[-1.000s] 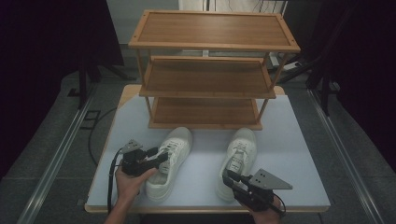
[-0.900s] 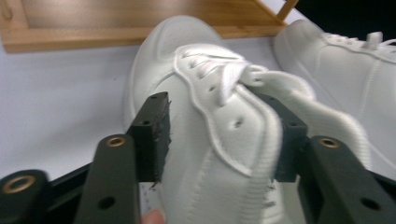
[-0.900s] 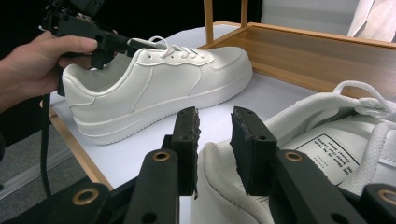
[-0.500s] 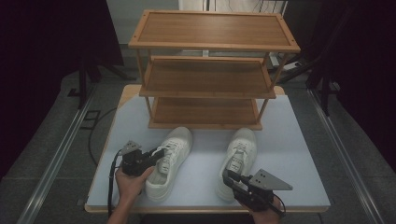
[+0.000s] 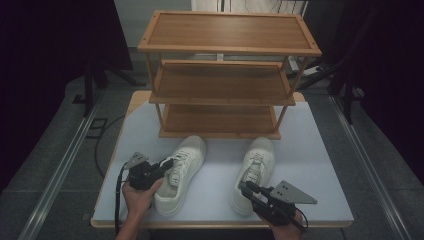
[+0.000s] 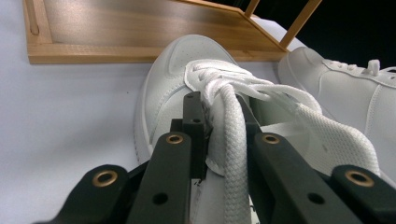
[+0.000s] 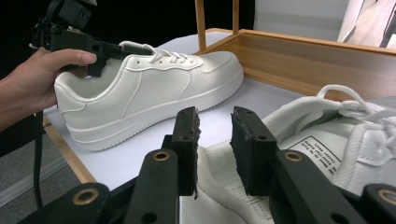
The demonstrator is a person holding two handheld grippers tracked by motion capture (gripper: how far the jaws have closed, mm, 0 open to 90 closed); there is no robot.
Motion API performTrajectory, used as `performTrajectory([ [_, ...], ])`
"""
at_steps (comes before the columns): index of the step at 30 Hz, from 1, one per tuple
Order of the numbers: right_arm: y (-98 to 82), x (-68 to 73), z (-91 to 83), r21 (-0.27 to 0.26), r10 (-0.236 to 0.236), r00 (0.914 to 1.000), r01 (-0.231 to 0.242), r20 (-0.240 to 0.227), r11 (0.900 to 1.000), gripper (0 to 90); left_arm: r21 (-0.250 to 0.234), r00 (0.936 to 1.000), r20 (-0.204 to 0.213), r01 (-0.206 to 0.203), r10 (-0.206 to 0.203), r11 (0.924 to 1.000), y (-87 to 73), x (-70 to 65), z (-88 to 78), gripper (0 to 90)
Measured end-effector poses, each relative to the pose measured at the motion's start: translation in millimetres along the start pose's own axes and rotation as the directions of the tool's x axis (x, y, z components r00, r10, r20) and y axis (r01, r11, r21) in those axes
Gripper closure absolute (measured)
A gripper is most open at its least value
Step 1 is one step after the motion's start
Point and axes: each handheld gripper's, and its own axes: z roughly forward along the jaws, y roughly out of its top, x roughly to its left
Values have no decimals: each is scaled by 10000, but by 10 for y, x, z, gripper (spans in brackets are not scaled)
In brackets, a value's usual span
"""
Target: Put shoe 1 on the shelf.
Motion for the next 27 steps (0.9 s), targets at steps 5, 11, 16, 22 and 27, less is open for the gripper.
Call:
performTrajectory([
  [5, 8, -4, -16, -87, 25, 10000, -25, 0, 10000, 703, -243, 9991, 386, 208, -199, 9995, 9, 23, -75, 819],
  [11, 7, -5, -13, -74, 18, 10000, -18, -2, 10000, 702, -437, 9968, 754, 280, -246, 9987, 39, 15, -134, 820],
  [16, 7, -12, -16, -82, 44, 10000, -43, 17, 10000, 703, -576, 9954, 952, 189, -134, 9982, 80, -23, -174, 821],
  [22, 8, -17, -21, -91, 35, 10000, -35, 32, 10000, 703, -709, 9917, 1282, 198, -106, 9973, 133, -74, -202, 821],
  [27, 10, -23, -22, -99, 59, 10000, -59, 32, 9999, 703, -865, 9883, 1524, 172, -39, 9961, 205, -133, -218, 822],
])
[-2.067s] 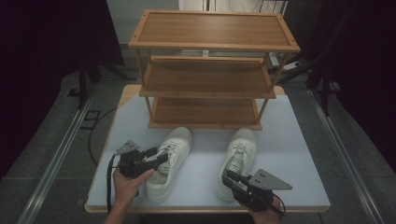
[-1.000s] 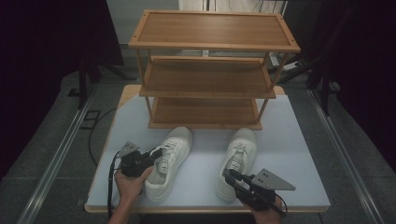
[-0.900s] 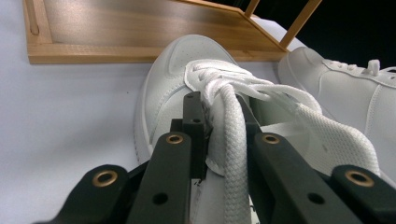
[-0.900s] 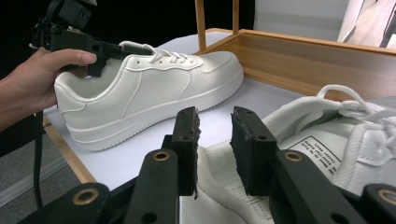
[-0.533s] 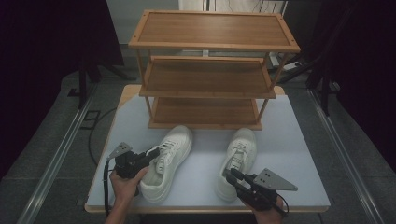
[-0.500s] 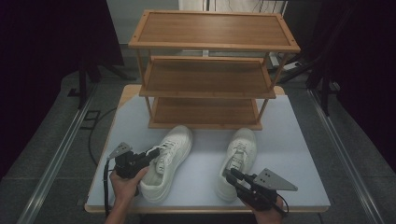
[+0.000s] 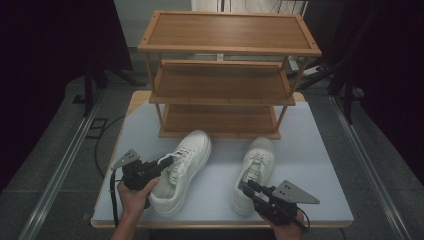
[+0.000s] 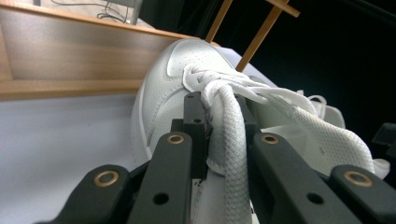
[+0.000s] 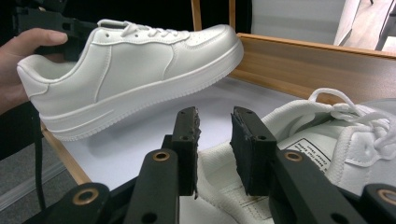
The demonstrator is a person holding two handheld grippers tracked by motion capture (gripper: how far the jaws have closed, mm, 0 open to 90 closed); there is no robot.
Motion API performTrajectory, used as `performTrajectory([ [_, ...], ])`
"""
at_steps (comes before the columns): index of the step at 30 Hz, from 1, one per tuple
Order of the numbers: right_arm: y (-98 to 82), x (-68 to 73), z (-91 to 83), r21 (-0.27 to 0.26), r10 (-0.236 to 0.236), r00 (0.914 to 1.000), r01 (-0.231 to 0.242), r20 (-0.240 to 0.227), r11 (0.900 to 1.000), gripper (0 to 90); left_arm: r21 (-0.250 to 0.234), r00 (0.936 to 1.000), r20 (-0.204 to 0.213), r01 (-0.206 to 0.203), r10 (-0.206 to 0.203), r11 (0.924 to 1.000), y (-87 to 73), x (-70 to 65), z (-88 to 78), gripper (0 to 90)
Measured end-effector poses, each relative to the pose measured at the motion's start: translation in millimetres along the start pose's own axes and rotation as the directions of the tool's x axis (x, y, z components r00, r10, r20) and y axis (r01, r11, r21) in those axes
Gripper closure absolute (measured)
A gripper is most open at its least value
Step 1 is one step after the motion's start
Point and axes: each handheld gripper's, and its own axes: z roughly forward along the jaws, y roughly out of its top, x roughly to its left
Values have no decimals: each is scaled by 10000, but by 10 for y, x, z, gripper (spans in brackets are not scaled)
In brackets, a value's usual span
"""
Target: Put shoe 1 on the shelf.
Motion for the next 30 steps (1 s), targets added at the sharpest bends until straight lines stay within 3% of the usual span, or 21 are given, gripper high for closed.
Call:
performTrajectory([
  [21, -1, -11, 3, -2, 57, 10000, -57, 8, 10000, 703, -299, 9985, 544, -91, 107, 9995, 208, -175, 23, 824],
  [30, 1, -15, -2, -3, 50, 10000, -50, 11, 10000, 703, -637, 9953, 967, -19, 80, 9980, 350, -273, 42, 825],
])
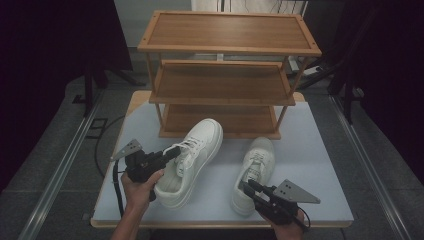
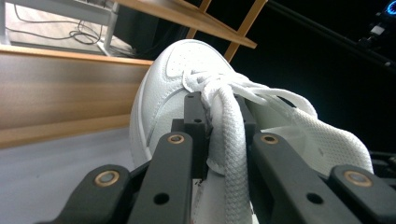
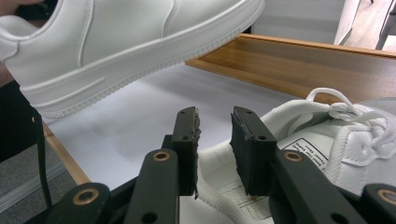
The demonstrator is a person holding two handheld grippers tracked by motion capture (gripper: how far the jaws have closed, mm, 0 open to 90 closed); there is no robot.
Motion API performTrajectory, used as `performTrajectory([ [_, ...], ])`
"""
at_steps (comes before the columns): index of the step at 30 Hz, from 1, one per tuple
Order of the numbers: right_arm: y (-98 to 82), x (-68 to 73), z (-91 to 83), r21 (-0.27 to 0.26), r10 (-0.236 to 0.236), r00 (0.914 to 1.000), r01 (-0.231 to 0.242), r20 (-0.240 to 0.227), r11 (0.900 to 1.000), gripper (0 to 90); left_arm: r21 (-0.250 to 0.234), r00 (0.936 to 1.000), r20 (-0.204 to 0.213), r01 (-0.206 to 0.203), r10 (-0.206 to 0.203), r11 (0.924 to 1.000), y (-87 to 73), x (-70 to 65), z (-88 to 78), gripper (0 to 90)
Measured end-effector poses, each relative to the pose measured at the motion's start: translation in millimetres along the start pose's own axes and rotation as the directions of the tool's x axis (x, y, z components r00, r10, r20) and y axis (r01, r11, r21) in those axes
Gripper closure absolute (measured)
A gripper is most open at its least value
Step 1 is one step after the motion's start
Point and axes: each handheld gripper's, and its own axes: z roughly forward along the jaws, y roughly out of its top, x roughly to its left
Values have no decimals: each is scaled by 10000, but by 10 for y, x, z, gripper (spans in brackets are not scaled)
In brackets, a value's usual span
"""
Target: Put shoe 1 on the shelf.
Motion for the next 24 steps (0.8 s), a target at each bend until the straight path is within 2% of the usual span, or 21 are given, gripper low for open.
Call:
performTrajectory([
  [24, -9, 5, 15, 64, -54, 10000, 54, -2, 10000, 705, -467, 9984, 564, 86, -60, 9989, 232, -140, 48, 827],
])
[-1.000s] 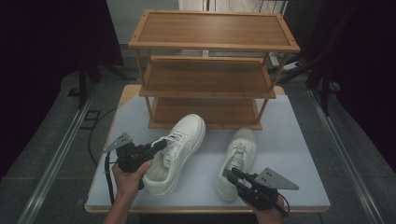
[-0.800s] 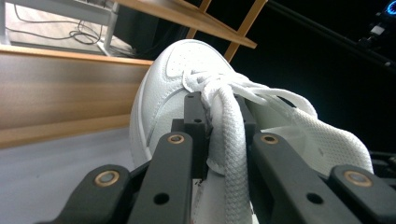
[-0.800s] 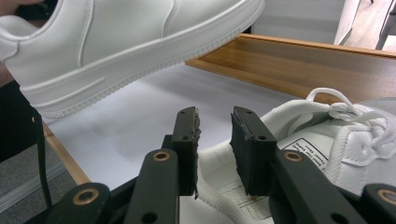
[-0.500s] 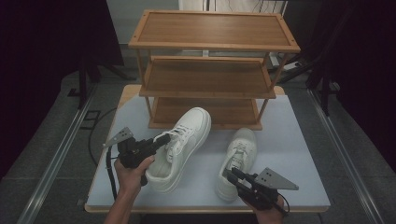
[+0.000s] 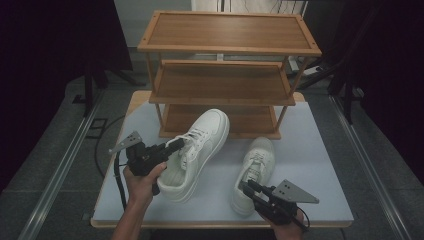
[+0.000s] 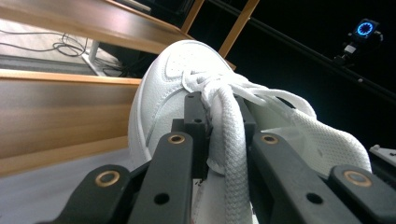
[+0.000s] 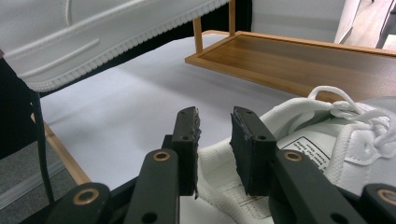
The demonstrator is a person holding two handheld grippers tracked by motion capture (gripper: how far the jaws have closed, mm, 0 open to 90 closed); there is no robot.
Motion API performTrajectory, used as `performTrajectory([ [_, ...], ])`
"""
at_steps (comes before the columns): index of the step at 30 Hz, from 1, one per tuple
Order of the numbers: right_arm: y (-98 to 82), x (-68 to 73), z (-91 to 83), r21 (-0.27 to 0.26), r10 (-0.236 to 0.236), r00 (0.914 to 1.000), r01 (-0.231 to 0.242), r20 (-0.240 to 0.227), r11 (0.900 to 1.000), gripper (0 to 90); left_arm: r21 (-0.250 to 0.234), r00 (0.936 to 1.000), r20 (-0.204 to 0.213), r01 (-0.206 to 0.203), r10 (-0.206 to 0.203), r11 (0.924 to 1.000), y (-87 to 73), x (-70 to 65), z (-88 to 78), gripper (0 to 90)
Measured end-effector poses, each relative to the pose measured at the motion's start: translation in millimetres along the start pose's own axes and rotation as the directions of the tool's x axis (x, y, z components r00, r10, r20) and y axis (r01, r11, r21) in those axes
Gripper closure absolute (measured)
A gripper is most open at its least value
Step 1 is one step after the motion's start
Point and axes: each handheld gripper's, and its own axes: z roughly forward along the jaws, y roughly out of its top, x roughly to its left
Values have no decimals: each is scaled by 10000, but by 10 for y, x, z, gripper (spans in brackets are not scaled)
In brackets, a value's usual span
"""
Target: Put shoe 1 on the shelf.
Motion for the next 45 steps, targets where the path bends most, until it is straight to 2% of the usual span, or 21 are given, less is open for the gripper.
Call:
performTrajectory([
  [12, -3, -2, 2, 18, -1, 10000, 1, -11, 10000, 706, -234, 9993, 306, -215, 222, 9995, 204, -128, 57, 827],
  [18, -2, -3, 2, -4, -23, 10000, 23, -14, 10000, 706, -328, 9990, 366, -245, 257, 9992, 288, -146, 90, 828],
  [31, 6, -6, -11, -76, 7, 10000, -7, -5, 10000, 706, -654, 9992, 395, 9, 17, 9979, 516, -95, 208, 828],
  [45, 15, -4, -21, -121, 12, 10000, -13, -52, 9999, 707, -790, 9998, -57, 178, -183, 9967, 697, 24, 364, 828],
])
